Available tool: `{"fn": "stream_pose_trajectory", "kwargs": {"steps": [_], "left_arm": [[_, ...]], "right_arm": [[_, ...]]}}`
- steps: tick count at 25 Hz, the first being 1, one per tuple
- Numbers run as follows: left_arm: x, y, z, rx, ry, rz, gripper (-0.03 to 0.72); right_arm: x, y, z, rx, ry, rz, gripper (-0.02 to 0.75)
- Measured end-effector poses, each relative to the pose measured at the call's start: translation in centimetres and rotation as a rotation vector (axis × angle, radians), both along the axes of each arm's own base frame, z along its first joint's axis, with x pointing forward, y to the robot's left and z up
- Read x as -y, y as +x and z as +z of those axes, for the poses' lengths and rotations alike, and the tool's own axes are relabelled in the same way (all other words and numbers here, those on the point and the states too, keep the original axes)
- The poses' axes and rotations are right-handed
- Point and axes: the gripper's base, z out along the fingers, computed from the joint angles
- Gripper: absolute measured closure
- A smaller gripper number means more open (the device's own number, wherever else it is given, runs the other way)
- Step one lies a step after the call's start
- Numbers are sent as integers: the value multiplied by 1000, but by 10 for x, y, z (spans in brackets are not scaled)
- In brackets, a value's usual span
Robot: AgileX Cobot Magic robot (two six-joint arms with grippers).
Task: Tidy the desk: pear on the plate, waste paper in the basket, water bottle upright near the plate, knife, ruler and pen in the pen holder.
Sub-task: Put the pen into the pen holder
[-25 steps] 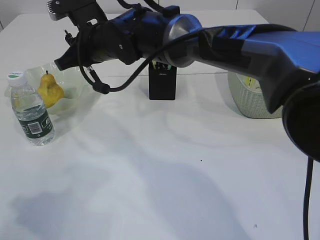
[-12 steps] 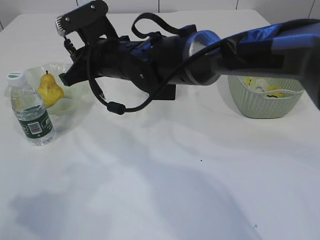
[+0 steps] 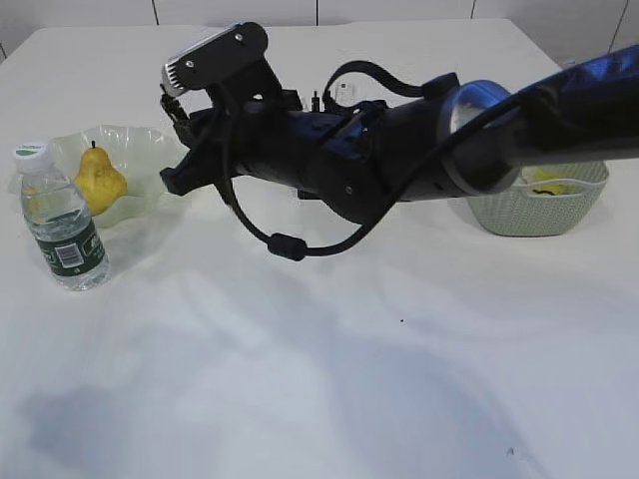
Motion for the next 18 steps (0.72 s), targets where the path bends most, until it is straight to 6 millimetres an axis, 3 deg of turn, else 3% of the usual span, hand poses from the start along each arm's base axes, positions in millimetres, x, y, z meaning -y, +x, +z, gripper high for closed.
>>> {"fn": "stream_pose_trajectory", "kwargs": {"steps": [8,18], "left_arm": [[0,0,0,0,0,0,451],[0,0,0,4,-1,-1,451]], "right_arm": [[26,2,4,-23,57,-75,616],[68,25,22,28,130,-192,616]]}}
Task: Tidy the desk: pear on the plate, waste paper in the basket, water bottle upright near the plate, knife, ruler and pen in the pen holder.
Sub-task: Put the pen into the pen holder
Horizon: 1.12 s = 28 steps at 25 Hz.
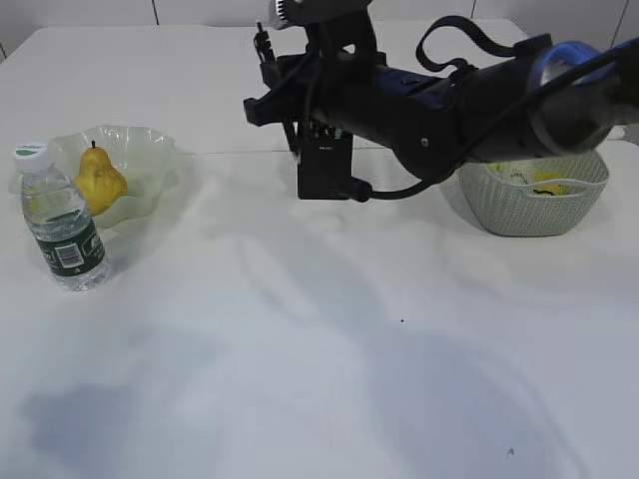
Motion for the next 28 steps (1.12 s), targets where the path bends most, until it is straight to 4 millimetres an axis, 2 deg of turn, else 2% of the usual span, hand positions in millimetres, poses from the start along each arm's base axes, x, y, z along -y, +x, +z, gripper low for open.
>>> {"fn": "stream_pose_trajectory", "kwargs": {"steps": [6,14,21,28], "left_arm": [[1,1,1,19,-6,-3,451],[1,2,1,26,-18,-2,451],[2,2,1,25,-22,-1,451],[2,2,1,25,-24,0,451]], "right_arm": [[18,9,10,77,42,-38,616],[30,15,24,212,132,-106,616],[33,21,17,200,155,-173,616],[31,44,10,192,162,-198,616]]}}
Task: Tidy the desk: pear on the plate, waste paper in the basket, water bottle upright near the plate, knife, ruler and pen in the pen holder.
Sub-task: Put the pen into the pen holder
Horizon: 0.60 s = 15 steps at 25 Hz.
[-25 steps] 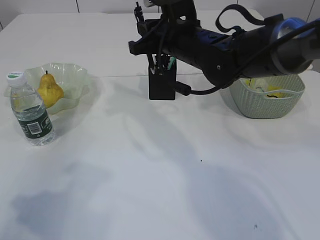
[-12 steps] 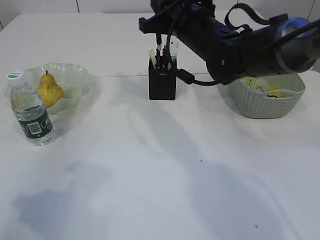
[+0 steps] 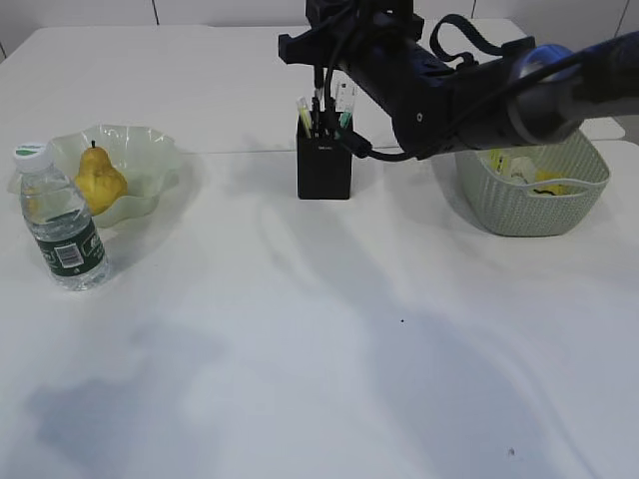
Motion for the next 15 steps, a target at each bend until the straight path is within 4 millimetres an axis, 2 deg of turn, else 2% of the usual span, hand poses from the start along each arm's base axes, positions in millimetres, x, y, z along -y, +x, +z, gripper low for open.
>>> {"fn": "stream_pose_trajectory", "kwargs": {"steps": [8,15], "left_arm": [[0,0,0,0,-2,0,451],[0,1,0,8,-4,-1,451]], "right_arm": [[0,18,-6,9,-30,-16,616],[16,34,-28,-61,-18,-67,616]]}}
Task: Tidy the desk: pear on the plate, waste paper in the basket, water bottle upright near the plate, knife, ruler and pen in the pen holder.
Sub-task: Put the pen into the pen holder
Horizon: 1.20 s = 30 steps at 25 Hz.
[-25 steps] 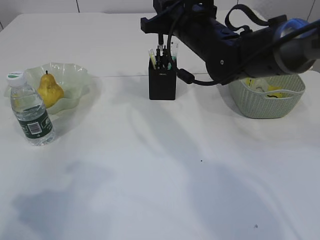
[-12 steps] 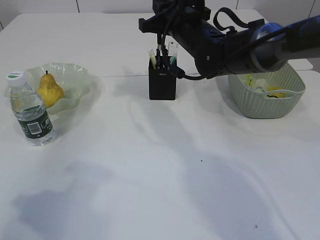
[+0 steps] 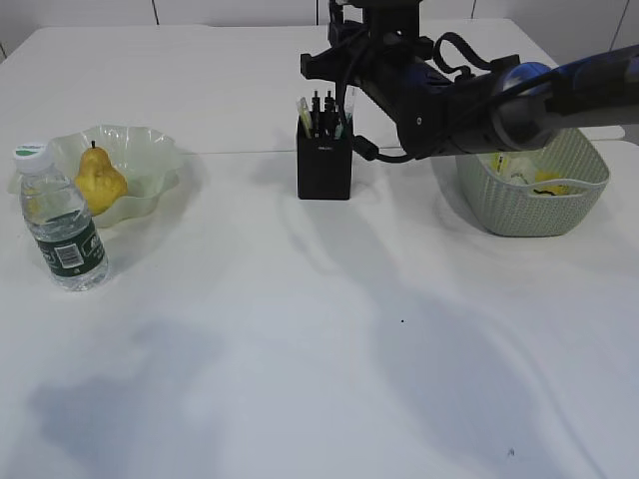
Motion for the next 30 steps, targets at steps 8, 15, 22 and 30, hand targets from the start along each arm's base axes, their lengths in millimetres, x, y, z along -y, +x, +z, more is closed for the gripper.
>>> {"fn": "stream_pose_trajectory", "kwargs": {"steps": [8,15,22,30], "left_arm": [[1,2,1,23,-7,-3,451],[1,3,2,39,-12,-6,451],[1,3,2,42,-13,-6,451],[1,3,3,47,-14,-7,451]], "right_arm": [[-1,9,-20,-33,-9,-4,616],[-5,20,-24,-26,-3,-2,616],[-10,29,-42,-101,-17,12,616],[-10,30,-44,-134,2,4,616]]}}
